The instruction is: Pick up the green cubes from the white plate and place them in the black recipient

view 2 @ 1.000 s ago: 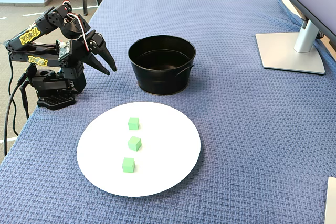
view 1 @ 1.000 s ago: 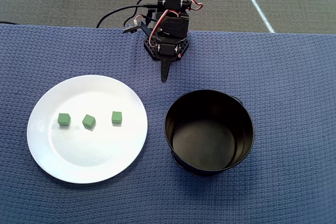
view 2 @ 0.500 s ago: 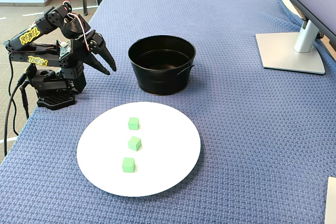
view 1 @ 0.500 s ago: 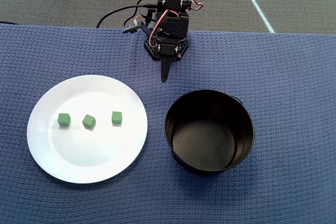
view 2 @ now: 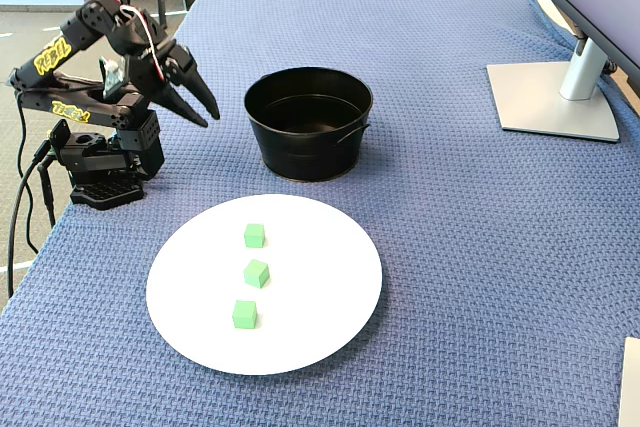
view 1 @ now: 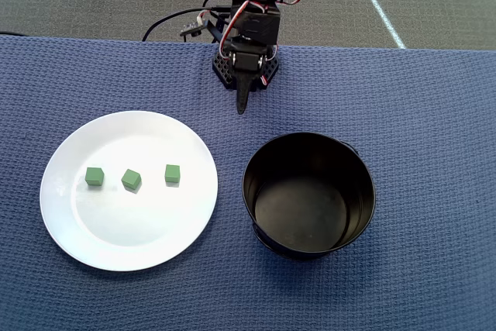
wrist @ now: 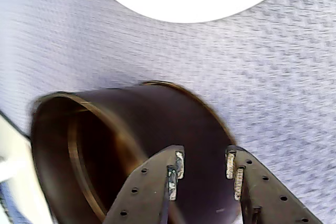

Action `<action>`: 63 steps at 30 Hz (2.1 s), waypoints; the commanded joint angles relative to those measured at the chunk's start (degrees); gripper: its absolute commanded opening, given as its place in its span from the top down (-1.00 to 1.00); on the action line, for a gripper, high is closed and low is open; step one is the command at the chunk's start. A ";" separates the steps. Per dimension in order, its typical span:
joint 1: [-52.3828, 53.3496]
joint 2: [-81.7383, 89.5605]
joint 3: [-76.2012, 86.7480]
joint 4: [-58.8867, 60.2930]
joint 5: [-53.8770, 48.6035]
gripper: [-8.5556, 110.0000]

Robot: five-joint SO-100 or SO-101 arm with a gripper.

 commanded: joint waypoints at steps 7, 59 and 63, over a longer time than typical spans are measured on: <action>8.61 -15.56 -7.82 -7.03 -1.41 0.86; 24.70 -91.49 -40.87 -19.95 -26.10 0.48; 23.82 -91.05 -39.81 -20.04 -26.02 0.50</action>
